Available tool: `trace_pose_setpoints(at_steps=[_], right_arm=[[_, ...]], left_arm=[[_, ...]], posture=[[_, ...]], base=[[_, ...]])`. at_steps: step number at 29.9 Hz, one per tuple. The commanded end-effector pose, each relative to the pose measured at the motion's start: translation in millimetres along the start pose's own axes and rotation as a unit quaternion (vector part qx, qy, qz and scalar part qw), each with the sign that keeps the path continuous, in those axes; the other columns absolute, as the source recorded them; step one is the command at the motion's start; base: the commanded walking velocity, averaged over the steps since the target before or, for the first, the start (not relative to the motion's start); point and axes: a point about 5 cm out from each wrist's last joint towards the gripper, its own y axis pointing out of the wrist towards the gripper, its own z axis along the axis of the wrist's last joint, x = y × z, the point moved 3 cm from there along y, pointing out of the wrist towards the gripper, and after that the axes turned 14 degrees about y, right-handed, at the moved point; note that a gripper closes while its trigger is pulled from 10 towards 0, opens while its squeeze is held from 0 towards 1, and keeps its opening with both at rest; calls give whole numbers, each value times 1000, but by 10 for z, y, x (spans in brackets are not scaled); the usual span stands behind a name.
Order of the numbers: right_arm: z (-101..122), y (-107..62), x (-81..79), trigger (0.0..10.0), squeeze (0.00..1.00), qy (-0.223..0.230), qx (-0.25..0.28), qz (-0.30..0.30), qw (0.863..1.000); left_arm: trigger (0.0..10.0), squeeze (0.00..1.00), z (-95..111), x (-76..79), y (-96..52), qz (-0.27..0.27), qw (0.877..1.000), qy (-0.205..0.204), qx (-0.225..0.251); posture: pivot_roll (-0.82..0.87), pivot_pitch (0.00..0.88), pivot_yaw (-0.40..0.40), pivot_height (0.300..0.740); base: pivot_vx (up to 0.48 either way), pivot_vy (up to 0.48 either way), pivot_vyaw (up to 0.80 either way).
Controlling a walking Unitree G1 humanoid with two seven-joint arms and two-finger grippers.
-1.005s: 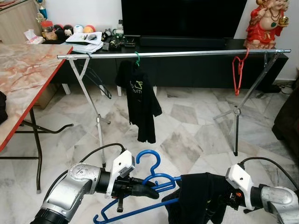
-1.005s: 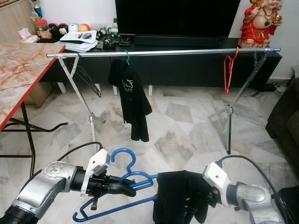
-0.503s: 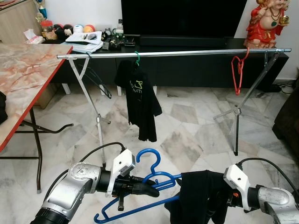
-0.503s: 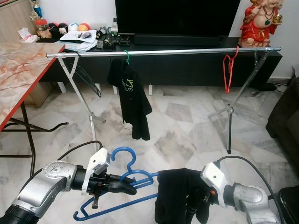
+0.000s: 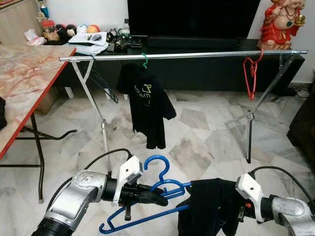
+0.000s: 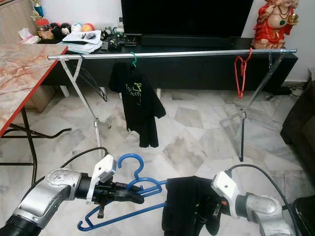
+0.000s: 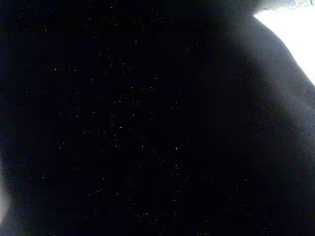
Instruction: Hang hanger
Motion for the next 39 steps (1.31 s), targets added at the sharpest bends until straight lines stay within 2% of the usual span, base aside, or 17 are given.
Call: trace_pose_setpoints(at_steps=[1,14,17,19,20,22,24,30,33,36,37,38,39], right_arm=[[64,42,-32,0,0,-14,0,12,1000],[87,39,-37,0,0,-15,6,12,1000],[98,19,-18,0,0,-16,8,5,1000],[81,-5,-7,0,0,-18,3,1,1000],[81,-5,-7,0,0,-18,3,1,1000],[40,-38,-2,0,0,-21,-8,0,1000],[13,-77,14,0,0,-21,-14,-4,1000],[-39,-113,35,0,0,-28,-33,-13,999],[-33,-112,44,0,0,-28,-26,-22,999],[10,-95,67,0,0,-27,-6,-40,999],[34,-70,96,0,0,-10,12,-59,998],[34,-70,96,0,0,-10,12,-59,998],[30,-41,92,0,0,0,31,-73,997]], left_arm=[[0,0,127,-28,20,-5,999,20,26],[0,0,104,-32,16,-4,1000,20,20],[0,0,-29,-27,-30,1,1000,16,-16],[0,0,-224,-23,-114,10,998,15,-65],[0,0,-224,-23,-114,10,998,15,-65],[0,0,-325,-48,-232,30,996,-5,-80],[0,0,-471,-31,-350,35,991,-6,-125],[0,0,-647,-24,-493,56,985,-19,-163],[0,0,-847,-12,-584,77,974,-22,-211],[0,0,-1048,-56,-645,124,957,-12,-261],[471,0,-1219,-119,-699,187,936,-8,-299],[471,0,-1219,-119,-699,187,936,-8,-299],[1490,0,-1439,-108,-772,251,906,-34,-340]], posture=[[-93,84,0,740],[-96,77,4,740],[-97,72,6,740],[-102,70,7,740],[-102,70,7,740],[-107,68,8,740],[-105,64,10,740],[-107,60,12,740],[-103,61,13,740],[-101,66,11,740],[-96,68,9,740],[-96,68,9,740],[-86,69,6,740]], base=[[0,0,0],[0,0,0],[0,0,0],[0,0,0],[0,0,0],[0,0,0],[0,0,0],[0,0,0],[0,0,0],[0,0,0],[0,0,0],[0,0,0],[0,0,0]])
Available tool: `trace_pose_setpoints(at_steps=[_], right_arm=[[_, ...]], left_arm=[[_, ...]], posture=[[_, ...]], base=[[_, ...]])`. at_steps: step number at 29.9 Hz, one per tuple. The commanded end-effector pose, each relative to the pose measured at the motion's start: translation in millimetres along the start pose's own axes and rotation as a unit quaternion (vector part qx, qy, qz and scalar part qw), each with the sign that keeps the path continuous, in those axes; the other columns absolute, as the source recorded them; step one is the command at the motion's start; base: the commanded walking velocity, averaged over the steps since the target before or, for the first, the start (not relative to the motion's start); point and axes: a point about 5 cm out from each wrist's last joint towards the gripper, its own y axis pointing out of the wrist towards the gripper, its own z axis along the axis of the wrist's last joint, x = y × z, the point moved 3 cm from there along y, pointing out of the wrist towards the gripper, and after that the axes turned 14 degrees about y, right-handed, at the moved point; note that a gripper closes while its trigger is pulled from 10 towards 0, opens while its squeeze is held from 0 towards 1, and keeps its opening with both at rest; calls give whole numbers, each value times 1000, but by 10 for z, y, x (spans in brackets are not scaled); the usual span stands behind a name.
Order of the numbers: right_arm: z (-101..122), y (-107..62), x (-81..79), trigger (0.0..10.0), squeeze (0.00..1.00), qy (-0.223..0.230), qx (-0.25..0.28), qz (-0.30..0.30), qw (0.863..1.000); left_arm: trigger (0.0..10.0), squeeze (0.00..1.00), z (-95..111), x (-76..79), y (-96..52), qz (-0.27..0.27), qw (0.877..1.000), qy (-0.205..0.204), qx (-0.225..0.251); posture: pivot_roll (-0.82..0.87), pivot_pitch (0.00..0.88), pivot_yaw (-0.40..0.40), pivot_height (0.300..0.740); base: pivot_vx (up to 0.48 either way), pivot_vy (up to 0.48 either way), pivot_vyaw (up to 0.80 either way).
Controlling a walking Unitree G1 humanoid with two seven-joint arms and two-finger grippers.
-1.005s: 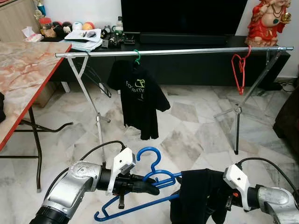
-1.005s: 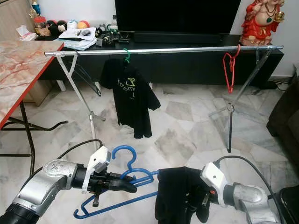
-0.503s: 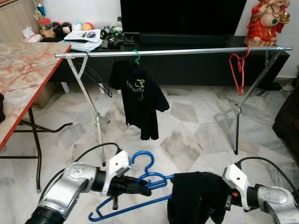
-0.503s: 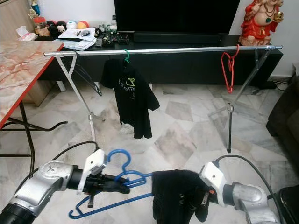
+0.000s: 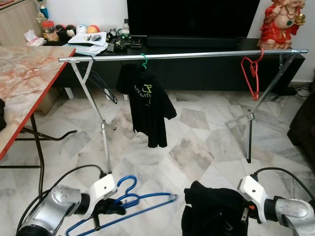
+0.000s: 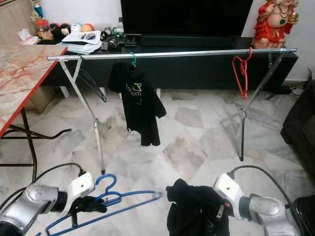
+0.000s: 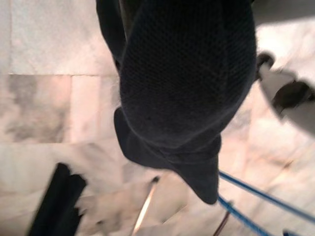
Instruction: Hang hanger
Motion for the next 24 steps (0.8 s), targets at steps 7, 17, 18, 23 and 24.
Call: trace_pose_setpoints(at_steps=[7,17,18,23,24], right_arm=[[-20,92,36,0,0,95,106,-120,983],[-44,84,14,0,0,223,235,-321,890],[-20,78,-23,0,0,212,235,-338,886],[93,-17,-63,8392,0,197,259,-382,865],[128,-94,-38,10000,0,197,269,-397,855]], left_arm=[[10000,0,-783,374,56,143,972,-86,-164],[10000,0,-1370,1090,-112,207,909,-247,-265],[10000,0,-1385,1158,-110,201,910,-246,-268],[10000,0,-1394,1181,-107,220,896,-278,-268],[10000,0,-1382,1158,-98,232,887,-304,-261]], posture=[[-100,91,16,740],[-112,88,36,740],[-115,85,36,740],[-107,76,29,740],[-106,75,27,740]], base=[[0,0,0],[0,0,0],[0,0,0],[0,0,0],[0,0,0]])
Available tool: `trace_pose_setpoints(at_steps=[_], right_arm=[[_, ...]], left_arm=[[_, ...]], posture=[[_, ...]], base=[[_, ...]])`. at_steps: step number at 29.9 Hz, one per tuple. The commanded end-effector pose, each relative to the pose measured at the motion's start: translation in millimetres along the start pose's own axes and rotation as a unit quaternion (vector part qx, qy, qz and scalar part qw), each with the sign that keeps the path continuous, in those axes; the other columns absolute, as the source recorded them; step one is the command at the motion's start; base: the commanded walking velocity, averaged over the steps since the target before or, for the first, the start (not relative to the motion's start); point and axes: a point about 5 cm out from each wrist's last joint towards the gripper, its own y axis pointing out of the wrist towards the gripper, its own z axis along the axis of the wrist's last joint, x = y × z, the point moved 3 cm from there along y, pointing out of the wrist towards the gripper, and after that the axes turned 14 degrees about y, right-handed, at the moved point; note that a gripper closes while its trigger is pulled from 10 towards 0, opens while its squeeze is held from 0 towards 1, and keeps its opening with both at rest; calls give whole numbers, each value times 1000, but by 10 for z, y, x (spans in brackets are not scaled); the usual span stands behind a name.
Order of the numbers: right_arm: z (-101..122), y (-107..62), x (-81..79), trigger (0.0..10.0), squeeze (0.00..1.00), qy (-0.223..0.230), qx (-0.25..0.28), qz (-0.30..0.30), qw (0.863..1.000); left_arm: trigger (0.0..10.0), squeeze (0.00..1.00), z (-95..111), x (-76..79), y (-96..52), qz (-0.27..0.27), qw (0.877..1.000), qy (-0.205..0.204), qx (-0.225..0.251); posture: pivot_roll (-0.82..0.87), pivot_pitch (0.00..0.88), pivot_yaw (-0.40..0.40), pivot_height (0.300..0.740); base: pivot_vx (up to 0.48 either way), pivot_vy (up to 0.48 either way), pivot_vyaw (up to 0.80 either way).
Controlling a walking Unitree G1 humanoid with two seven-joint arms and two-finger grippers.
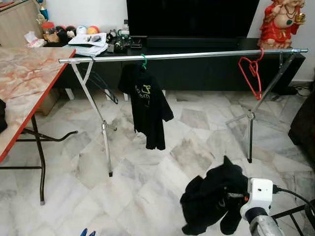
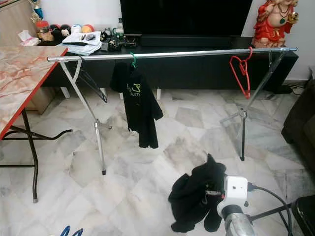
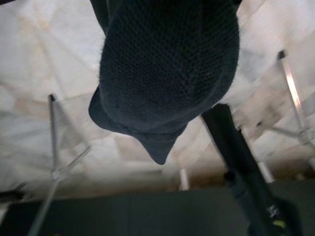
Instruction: Hang hanger
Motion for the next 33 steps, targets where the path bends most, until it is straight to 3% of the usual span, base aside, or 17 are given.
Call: trace_pose_setpoints(at_steps=[1,5,9,15,23,27,33], right_arm=[[192,-15,60,10000,0,-1,36,-23,999],[334,-12,133,10000,0,19,64,-49,997],[370,13,17,10000,0,18,70,-37,997],[333,8,-135,10000,0,0,68,-12,998],[330,-25,-151,10000,0,6,73,-14,997],[269,-11,-173,10000,0,6,52,-3,999],[260,-7,-212,10000,0,10,52,0,999]], left_arm=[[10000,0,-47,-25,-5,11,999,-34,-9],[10000,0,5,-50,7,14,997,-74,-6],[10000,0,21,-51,11,11,998,-58,-7],[10000,0,-23,9,10,8,997,-76,-17],[10000,0,24,150,26,-3,997,-77,-23],[10000,0,91,183,40,-10,998,-55,-25],[10000,0,151,189,50,-12,997,-71,-22]], posture=[[-106,75,27,740],[-113,75,35,740],[-105,66,39,740],[-109,58,58,740],[-132,48,66,740],[-142,35,70,740],[-146,24,73,740]], base=[[0,0,0],[0,0,0],[0,0,0],[0,0,0],[0,0,698],[0,0,0],[0,0,0]])
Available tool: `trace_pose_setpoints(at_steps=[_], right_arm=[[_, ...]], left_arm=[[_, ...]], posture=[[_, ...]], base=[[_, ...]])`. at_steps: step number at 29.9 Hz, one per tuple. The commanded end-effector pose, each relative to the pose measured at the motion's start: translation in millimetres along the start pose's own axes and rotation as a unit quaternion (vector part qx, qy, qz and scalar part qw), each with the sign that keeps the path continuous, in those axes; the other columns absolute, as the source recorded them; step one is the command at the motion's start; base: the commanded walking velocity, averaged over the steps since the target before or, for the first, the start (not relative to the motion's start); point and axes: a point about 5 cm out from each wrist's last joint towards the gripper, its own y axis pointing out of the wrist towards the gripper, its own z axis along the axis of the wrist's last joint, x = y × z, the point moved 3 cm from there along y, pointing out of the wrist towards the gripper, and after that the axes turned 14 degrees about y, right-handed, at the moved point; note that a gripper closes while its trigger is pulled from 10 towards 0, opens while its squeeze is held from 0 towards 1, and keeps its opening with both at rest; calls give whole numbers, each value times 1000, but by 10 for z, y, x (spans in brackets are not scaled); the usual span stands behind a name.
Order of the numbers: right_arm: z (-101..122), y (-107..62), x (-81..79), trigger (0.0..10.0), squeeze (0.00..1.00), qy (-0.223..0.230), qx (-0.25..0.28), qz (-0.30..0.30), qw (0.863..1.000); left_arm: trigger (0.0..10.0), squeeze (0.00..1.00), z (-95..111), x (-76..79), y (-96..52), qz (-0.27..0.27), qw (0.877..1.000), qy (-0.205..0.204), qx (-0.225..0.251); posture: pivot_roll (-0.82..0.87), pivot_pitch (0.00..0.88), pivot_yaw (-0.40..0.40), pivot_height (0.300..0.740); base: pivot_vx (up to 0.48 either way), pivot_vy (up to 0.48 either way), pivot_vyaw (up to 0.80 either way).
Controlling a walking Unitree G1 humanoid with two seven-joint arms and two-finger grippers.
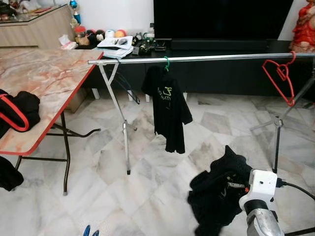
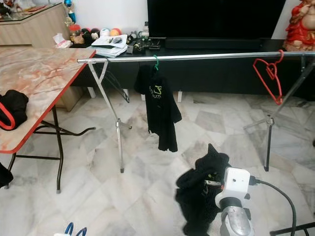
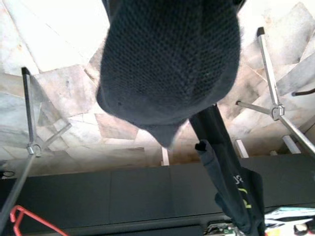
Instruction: Hang hanger
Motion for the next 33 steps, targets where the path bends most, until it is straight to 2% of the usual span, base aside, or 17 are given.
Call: trace_pose_setpoints(at_steps=[1,10,13,22,33], right_arm=[[64,9,-53,10000,0,5,13,7,1000],[83,15,-154,10000,0,-24,16,47,998],[69,7,-179,10000,0,-32,14,54,998],[17,0,-237,10000,0,-21,8,63,998],[-16,19,-265,10000,0,-18,6,61,998]], left_arm=[[10000,0,-53,6,-2,-1,1000,-5,-15],[10000,0,-41,68,3,-13,1000,-4,-22],[10000,0,-70,78,-1,-16,1000,-3,-26],[10000,0,-77,165,-1,-23,999,-4,-28],[10000,0,-141,106,-11,-23,999,-3,-30]], posture=[[-144,21,73,740],[-141,5,71,740],[-139,0,71,740],[-135,0,74,740],[-127,0,79,740]], base=[[0,0,0],[0,381,0],[0,446,790],[0,447,89],[0,446,0]])
